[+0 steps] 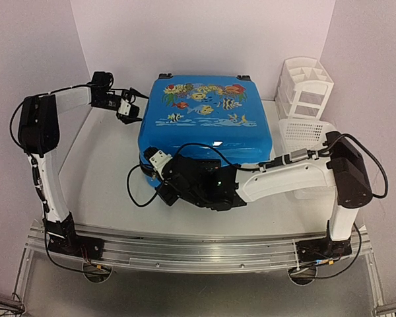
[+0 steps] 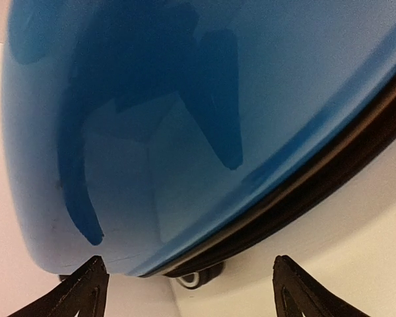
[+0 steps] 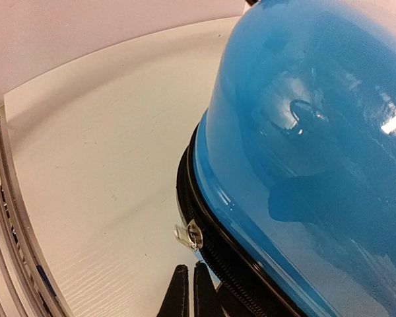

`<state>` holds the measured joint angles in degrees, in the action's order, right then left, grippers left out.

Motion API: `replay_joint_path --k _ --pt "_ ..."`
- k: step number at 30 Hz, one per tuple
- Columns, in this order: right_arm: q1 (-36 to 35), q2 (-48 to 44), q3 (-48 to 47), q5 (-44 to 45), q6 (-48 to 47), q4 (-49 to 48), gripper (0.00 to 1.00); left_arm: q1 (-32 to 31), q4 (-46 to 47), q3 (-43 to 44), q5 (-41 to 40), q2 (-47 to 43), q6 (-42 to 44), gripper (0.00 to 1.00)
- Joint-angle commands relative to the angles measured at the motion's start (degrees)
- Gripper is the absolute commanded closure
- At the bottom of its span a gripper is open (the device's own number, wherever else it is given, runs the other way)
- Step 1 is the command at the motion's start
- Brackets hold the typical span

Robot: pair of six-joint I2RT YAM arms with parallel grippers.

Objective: Open, take out, and arrange the luggage

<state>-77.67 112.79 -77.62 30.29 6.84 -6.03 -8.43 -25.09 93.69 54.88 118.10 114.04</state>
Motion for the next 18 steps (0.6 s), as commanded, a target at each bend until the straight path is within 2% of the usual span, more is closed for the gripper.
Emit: replay_joint_path --k 1,6,9,12,15,18 --pt "-0.1 0.0 -2.1 1.2 1.7 1.9 1.0 0.9 -7.7 -7.8 -0.7 -8.8 22.6 0.15" --pt "-0.1 -2.0 -3.0 1.8 0.7 3.2 1.0 0.9 -22.5 -9.7 -1.4 -11.8 32.9 0.16" --pt "-0.1 -6.1 -2.6 2.3 3.6 5.8 0.98 0.7 -27.0 -10.0 -1.5 -13.1 34.2 0.15" --pt "-0.1 -11.0 -2.3 3.7 8.9 11.0 0.84 -0.2 -25.8 -11.0 -2.7 -14.7 29.2 0.15" --pt "0.0 -16.7 -2.9 6.1 12.8 17.2 0.6 -1.4 -21.7 -13.2 -4.2 -17.1 20.7 0.15" --pt "1.7 -22.7 -4.0 9.9 16.5 25.1 0.41 -2.8 -18.6 -16.6 -5.6 -20.2 13.3 0.15"
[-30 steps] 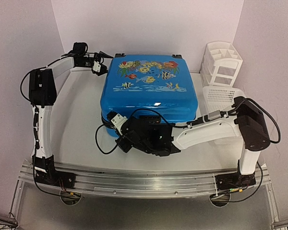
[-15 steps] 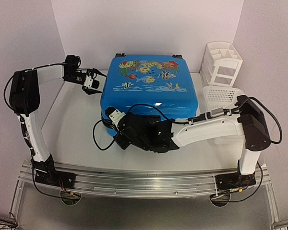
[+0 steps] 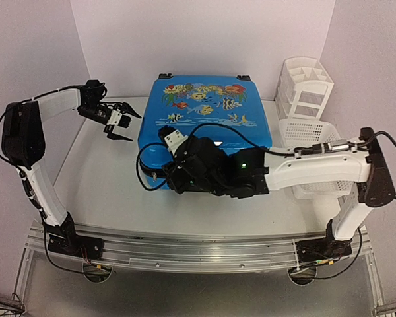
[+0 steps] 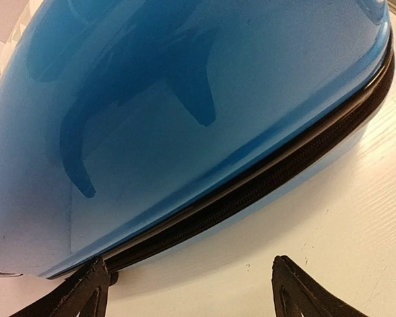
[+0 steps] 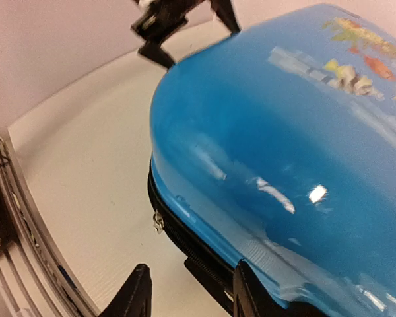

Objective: Open, take out, and arrange the luggage

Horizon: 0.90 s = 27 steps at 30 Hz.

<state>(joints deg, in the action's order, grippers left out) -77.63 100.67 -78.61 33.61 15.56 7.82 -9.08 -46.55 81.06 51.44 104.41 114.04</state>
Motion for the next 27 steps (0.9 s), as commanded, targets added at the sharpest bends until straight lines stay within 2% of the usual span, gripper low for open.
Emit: replay_joint_path --k 1,2,3,4,9,14,22,27 --pt "3.5 -12.6 -3.1 6.8 9.4 13.5 0.33 -2.5 2.8 -5.0 -2.5 -7.4 12.7 0.15" --pt "5.7 -14.6 -3.1 6.7 11.0 15.8 0.21 -2.8 2.9 -6.2 -2.9 -8.3 12.2 0.15" --pt "8.1 -16.3 -2.5 5.2 13.3 17.8 0.15 -3.2 3.5 -7.7 -3.4 -9.0 11.0 0.15" --pt "11.5 -18.0 -1.7 3.7 15.2 18.9 0.13 -3.5 4.1 -8.8 -3.8 -9.7 9.7 0.15" --pt "30.1 -20.4 -1.2 -6.2 19.6 22.3 0.12 -5.2 9.4 -12.3 -5.5 -11.6 3.5 0.16" --pt "47.2 -12.4 -6.7 -22.0 23.7 22.6 0.13 -6.1 14.5 -14.1 -6.4 -12.1 -1.2 0.16" --pt "57.9 3.5 -19.7 -37.9 26.1 21.3 0.13 -7.6 24.6 -18.3 -7.2 -12.9 -9.3 0.16" --pt "60.5 11.0 -22.9 -45.8 28.3 14.3 0.17 -9.3 30.0 -21.7 -7.6 -13.6 -13.3 0.16"
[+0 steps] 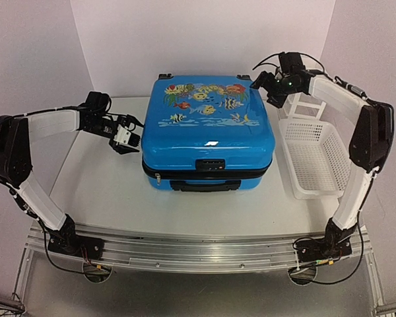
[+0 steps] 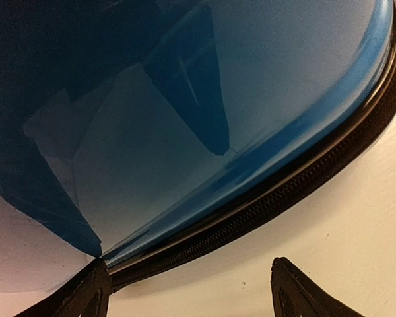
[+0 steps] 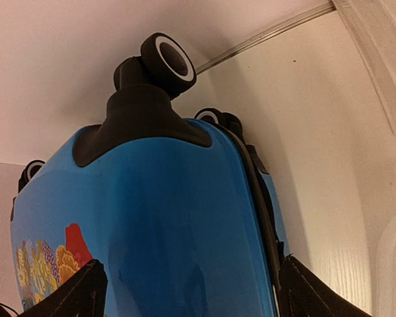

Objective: Open, take out, and arrange the luggage

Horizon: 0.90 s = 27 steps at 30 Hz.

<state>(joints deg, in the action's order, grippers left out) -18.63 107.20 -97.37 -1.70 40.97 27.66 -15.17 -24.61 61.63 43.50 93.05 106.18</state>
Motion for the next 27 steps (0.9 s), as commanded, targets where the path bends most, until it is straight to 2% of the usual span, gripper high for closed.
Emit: replay_joint_path --k 1,6,11,17,27 --pt "1.6 6.6 -5.5 -12.4 2.9 -6.1 0.18 -3.6 8.9 -3.0 0.2 -2.5 -6.3 0.17" --pt "0.6 14.0 -10.3 -22.1 3.3 -8.7 0.25 -6.2 12.7 -5.4 -0.6 -4.3 -11.7 0.17" --pt "-4.6 19.8 -16.9 -28.8 0.3 -9.5 0.27 -10.7 14.7 -8.6 -1.2 -6.6 -15.6 0.17" --pt "-10.6 24.3 -19.6 -31.2 0.1 -9.8 0.28 -15.0 16.5 -12.1 -2.5 -10.4 -21.1 0.17" --pt "-19.3 31.2 -29.8 -36.3 1.9 -10.3 0.31 -22.6 19.9 -19.0 -5.9 -17.4 -30.8 0.17"
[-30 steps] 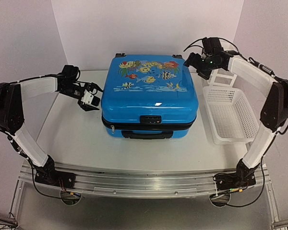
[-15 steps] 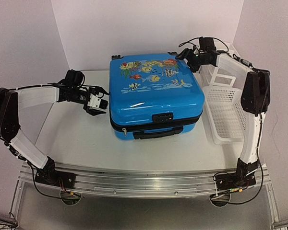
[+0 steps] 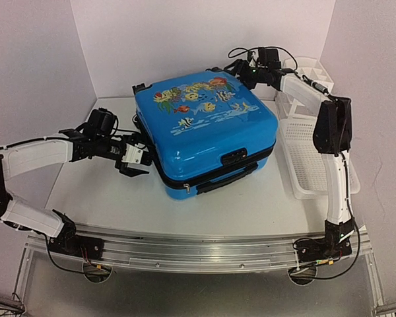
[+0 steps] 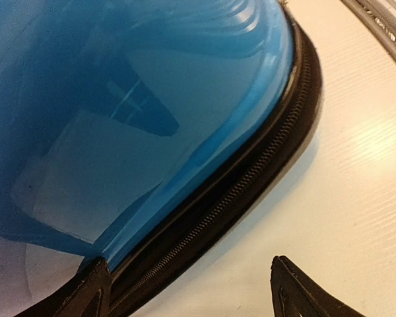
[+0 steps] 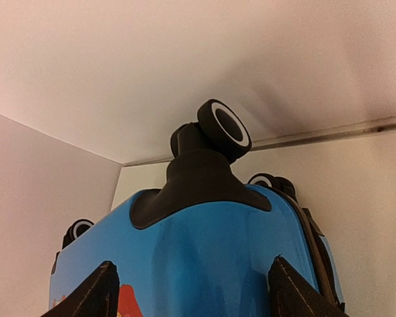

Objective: Open, take out, and arrange the luggage

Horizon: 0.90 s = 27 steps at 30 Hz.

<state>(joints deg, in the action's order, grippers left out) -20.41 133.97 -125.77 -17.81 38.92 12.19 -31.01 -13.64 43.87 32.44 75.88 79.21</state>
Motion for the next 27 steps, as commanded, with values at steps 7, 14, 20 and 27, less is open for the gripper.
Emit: replay_joint_path --k 7,14,20,27 --pt "-20.8 4.7 -1.9 -19.2 4.5 5.1 0.31 -13.3 13.0 -2.7 1.4 -2.1 -12.1 0.17" --pt "-20.7 -2.0 3.4 -13.8 2.6 5.5 0.31 -16.2 11.3 -0.7 -4.8 -4.9 -19.0 0.18" --pt "-18.8 -11.3 8.7 -3.5 -0.7 9.7 0.31 -7.5 -6.1 6.3 -0.3 -11.3 -16.6 0.15" --pt "-18.8 -22.4 12.3 5.2 -4.1 16.8 0.31 13.2 -32.3 27.7 9.5 -2.6 -1.1 0.02"
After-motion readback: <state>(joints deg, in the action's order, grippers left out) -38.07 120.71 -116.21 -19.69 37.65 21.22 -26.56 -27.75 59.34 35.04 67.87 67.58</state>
